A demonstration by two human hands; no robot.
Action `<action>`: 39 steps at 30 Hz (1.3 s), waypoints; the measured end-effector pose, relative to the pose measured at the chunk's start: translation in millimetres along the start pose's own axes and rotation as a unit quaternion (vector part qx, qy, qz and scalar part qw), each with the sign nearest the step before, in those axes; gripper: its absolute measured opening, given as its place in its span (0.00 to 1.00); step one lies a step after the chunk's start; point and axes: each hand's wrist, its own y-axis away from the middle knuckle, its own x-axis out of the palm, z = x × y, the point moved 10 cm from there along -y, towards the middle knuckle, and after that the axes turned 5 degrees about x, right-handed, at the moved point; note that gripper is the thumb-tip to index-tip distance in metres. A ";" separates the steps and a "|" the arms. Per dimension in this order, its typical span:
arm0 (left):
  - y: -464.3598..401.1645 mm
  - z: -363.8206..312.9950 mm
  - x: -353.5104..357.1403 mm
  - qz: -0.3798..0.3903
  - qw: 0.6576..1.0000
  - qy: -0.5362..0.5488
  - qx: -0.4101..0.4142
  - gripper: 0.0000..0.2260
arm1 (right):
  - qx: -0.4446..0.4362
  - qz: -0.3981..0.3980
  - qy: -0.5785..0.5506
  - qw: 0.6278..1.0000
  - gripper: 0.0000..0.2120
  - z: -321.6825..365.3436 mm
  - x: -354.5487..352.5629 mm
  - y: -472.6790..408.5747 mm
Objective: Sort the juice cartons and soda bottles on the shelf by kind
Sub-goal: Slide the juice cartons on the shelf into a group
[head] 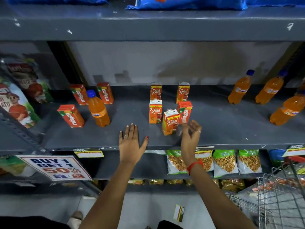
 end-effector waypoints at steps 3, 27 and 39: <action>-1.2 -1.1 -0.5 0.005 1.000 0.002 0.003 0.30 | 0.014 -0.058 0.063 0.996 0.24 0.7 -8.7 -20.4; 12.3 22.4 -11.3 0.037 0.998 0.020 -0.039 0.32 | -0.004 -0.035 0.215 0.976 0.19 4.9 -24.1 -22.9; 35.8 120.2 -36.5 -0.023 0.991 0.036 -0.126 0.35 | -0.055 0.113 0.264 0.956 0.18 -8.8 85.9 75.2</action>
